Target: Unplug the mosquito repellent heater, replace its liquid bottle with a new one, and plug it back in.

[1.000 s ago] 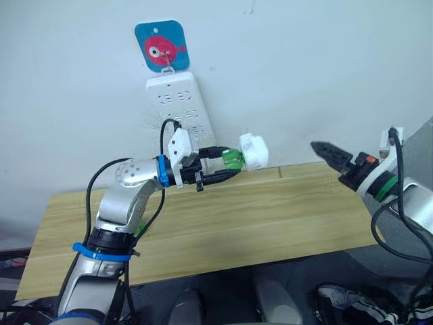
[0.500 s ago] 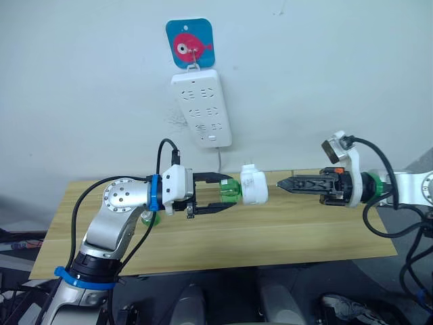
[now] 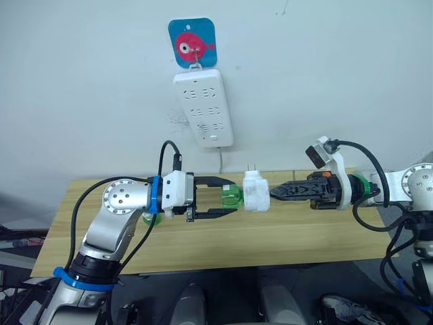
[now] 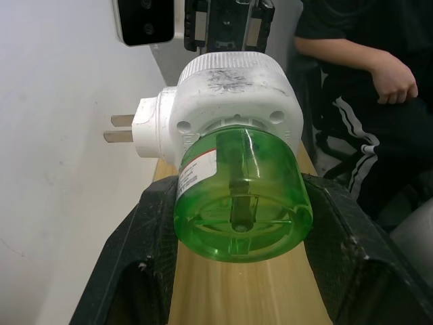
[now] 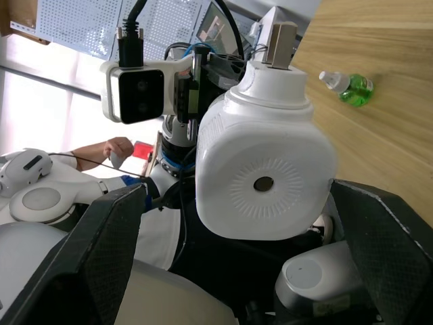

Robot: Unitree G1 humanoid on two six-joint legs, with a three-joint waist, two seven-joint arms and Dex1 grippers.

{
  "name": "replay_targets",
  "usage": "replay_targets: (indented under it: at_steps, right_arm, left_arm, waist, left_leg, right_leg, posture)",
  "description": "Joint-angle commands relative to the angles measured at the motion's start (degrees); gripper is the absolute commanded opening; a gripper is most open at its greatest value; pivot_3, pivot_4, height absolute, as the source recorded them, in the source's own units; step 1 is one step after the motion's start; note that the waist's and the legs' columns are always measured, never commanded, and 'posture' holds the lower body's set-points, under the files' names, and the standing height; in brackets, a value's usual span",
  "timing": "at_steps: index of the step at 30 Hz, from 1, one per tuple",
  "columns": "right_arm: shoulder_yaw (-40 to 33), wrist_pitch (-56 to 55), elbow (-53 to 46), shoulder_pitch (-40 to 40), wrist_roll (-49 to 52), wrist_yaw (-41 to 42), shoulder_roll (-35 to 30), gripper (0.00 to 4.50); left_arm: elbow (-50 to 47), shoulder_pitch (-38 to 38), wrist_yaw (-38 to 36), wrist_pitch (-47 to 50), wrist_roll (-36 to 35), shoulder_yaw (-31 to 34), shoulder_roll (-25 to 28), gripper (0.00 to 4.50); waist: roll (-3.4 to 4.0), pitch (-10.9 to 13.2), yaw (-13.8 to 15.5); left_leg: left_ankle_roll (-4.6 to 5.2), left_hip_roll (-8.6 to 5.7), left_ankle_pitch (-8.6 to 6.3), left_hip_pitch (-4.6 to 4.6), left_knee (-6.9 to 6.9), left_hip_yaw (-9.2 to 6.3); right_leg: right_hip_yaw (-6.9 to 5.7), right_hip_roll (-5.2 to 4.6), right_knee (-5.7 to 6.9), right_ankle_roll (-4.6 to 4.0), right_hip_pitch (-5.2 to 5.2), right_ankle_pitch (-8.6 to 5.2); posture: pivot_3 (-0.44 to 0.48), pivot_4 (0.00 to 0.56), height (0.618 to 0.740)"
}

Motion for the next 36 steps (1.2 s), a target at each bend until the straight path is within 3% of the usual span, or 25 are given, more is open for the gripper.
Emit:
replay_targets:
  at_steps: [1, 8, 18, 36]
  right_arm:
    - [-0.7, 0.2, -2.0, -0.4, -0.3, 1.1, 2.1, 4.50]
    - [-1.3, 1.4, -1.8, -0.5, -3.7, 2.2, 3.2, 4.50]
    - [-3.9, 4.6, -1.0, -0.7, -7.0, 7.8, -1.6, 4.50]
    - [-4.6, 4.0, -1.5, -1.5, -4.4, 3.0, 6.6, 4.50]
  left_arm:
    - [-1.1, -0.6, -0.3, -1.8, -0.8, -0.4, -0.7, 2.24]
    - [-1.2, -0.5, -0.2, -1.9, -1.1, -0.5, -1.0, 2.24]
    - [-0.7, -0.6, 0.3, -1.9, -1.1, -0.2, -1.1, 2.24]
    - [-0.6, -1.8, 0.3, -1.4, -1.0, -2.2, -3.3, 2.24]
  waist:
    - [0.00, 0.0, 0.0]
    - [0.00, 0.0, 0.0]
    - [0.01, 0.0, 0.0]
    - [0.01, 0.0, -0.1]
  left_leg:
    - [0.00, 0.00, 0.00, 0.00, 0.00, 0.00]
    - [0.00, 0.00, 0.00, -0.01, 0.00, -0.02]
    - [0.00, 0.00, 0.00, 0.00, 0.00, -0.02]
    - [0.00, 0.00, 0.00, 0.00, 0.00, -0.04]
  right_leg:
    - [0.00, 0.00, 0.00, 0.00, 0.00, 0.00]
    - [-0.02, 0.00, 0.00, 0.00, 0.00, 0.00]
    - [-0.03, 0.00, -0.01, 0.00, 0.00, 0.00]
    - [-0.04, 0.01, 0.00, 0.00, 0.00, 0.00]
  posture:
    - [-0.095, 0.192, 0.725]
    - [-0.094, 0.189, 0.725]
    - [-0.100, 0.188, 0.725]
    - [-0.105, 0.184, 0.725]
